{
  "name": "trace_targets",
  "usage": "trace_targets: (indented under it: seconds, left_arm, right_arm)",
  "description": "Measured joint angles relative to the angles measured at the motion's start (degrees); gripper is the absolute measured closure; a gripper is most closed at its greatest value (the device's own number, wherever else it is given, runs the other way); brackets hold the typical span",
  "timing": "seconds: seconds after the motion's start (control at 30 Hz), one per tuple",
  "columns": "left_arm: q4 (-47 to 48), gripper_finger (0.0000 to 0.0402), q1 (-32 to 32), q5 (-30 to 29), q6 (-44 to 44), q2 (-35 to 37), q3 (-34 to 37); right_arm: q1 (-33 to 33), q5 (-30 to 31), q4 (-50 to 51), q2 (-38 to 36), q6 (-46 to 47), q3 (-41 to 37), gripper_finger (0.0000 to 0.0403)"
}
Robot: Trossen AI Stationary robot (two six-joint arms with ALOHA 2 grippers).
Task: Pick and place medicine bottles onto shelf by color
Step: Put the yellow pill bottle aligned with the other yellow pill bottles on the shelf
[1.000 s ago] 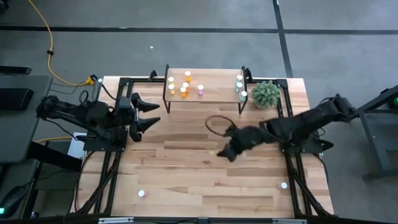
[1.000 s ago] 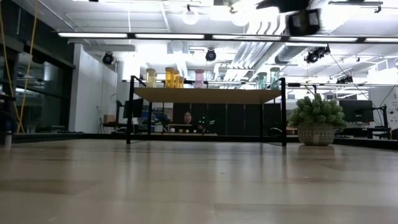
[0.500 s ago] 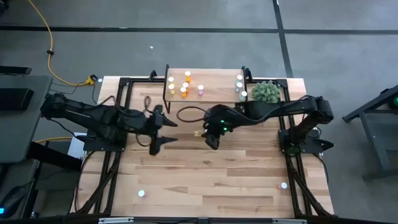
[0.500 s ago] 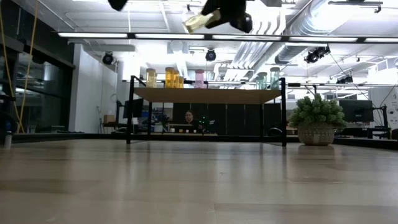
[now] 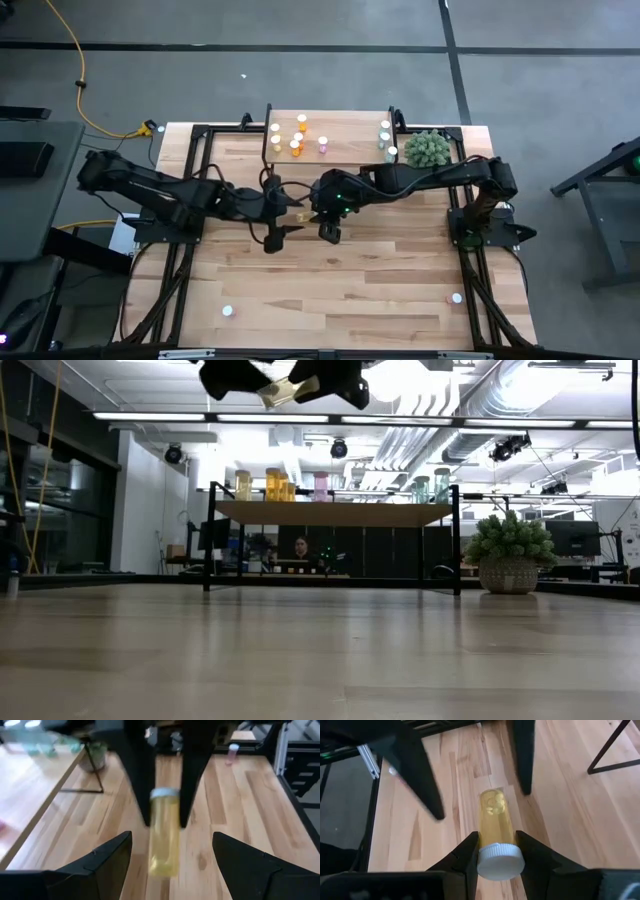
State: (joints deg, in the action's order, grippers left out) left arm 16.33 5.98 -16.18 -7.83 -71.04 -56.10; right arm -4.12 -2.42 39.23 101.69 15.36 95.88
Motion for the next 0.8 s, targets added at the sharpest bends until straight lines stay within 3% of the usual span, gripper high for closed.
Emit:
trace_targets:
  seconds: [0.5, 0.8]
  left_arm:
    - [-1.6, 0.0135, 0.0, 0.5, 0.5, -2.8, 0.0]
    - [-1.6, 0.0174, 0.0, -0.4, 0.5, -2.8, 0.0]
  right_arm:
    - [-0.3, 0.0, -1.3, 0.0, -4.1, 0.0, 0.0304]
    - [-0.3, 0.0, -1.3, 0.0, -5.4, 0.0, 0.0304]
